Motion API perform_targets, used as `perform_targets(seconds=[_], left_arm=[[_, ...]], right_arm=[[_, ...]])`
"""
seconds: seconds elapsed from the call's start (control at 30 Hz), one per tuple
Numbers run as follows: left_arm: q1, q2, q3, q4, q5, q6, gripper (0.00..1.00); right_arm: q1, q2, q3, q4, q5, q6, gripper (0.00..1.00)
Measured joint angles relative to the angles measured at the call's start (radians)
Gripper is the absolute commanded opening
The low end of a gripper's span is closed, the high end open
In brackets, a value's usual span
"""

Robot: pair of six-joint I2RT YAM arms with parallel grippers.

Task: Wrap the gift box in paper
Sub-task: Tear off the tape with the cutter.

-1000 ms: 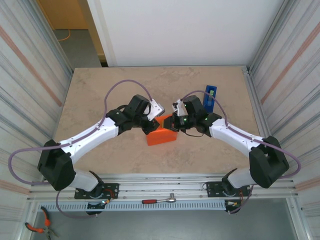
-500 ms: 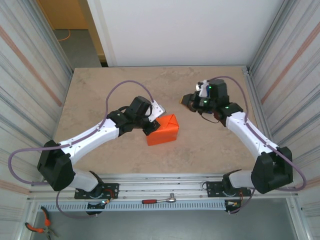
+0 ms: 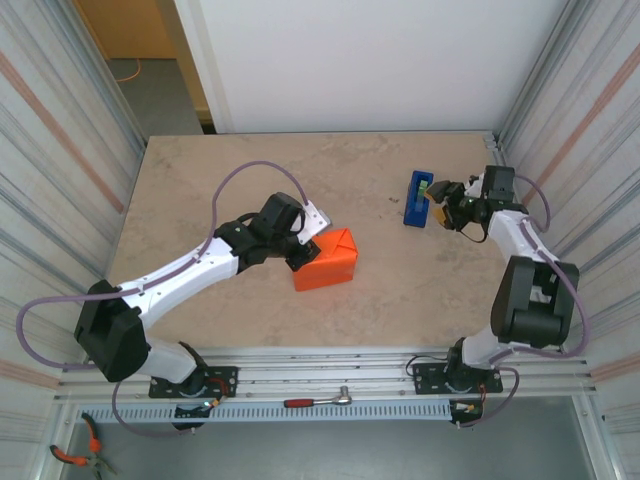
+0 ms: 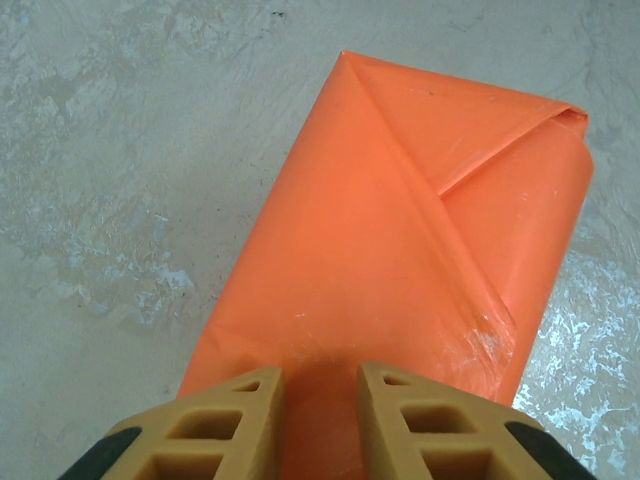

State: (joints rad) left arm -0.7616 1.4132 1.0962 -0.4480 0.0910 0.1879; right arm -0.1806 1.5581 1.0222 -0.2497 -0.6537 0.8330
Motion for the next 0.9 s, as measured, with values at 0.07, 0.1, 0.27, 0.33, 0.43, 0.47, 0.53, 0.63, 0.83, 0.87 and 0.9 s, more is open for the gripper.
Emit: perform_targets(seconds=[0.07,0.1,0.27,0.33,0.43,0.47,0.53,0.63,0.83,0.87,0.9], left_arm=[[0.0,0.0,-0.003,0.004,0.0,0.0,0.26],[0.0,0.0,-0.004,0.005,-0.002,0.0,0.26],[-0.002,0.0,-0.006,0.009,-0.008,0.0,0.26],[-0.003,0.0,-0.006,0.009,-0.008,0.0,0.26],[-0.005,0.0,-0.006,0.009,-0.008,0.0,0.25],[-0.006,0.0,-0.006,0.009,-0.008,0.0,0.25],[-0.006,0.0,-0.006,0.009,-0.011,0.0,0.25],[-0.006,0.0,-0.007,0.01,-0.011,0.0,0.24],[-0.006,0.0,-0.008,0.013,-0.011,0.0,0.23],[-0.006,0.0,-0.008,0.013,-0.011,0.0,0.23],[-0.006,0.0,-0.008,0.013,-0.011,0.0,0.23]], right_arm=[[-0.015,0.057,0.012,0.002,-0.005,-0.012,0.55],[-0.019,0.079,0.021,0.003,-0.009,-0.015,0.54],[-0.032,0.19,0.093,0.041,-0.039,-0.034,0.48],[-0.034,0.218,0.114,0.058,-0.052,-0.034,0.46],[-0.035,0.249,0.134,0.084,-0.072,-0.035,0.42],[-0.035,0.257,0.136,0.092,-0.079,-0.034,0.41],[-0.035,0.274,0.137,0.101,-0.085,-0.034,0.41],[-0.035,0.29,0.137,0.109,-0.098,-0.034,0.4],[-0.033,0.303,0.138,0.125,-0.119,-0.035,0.36],[-0.032,0.306,0.138,0.126,-0.122,-0.035,0.36],[-0.03,0.311,0.138,0.127,-0.126,-0.034,0.37]])
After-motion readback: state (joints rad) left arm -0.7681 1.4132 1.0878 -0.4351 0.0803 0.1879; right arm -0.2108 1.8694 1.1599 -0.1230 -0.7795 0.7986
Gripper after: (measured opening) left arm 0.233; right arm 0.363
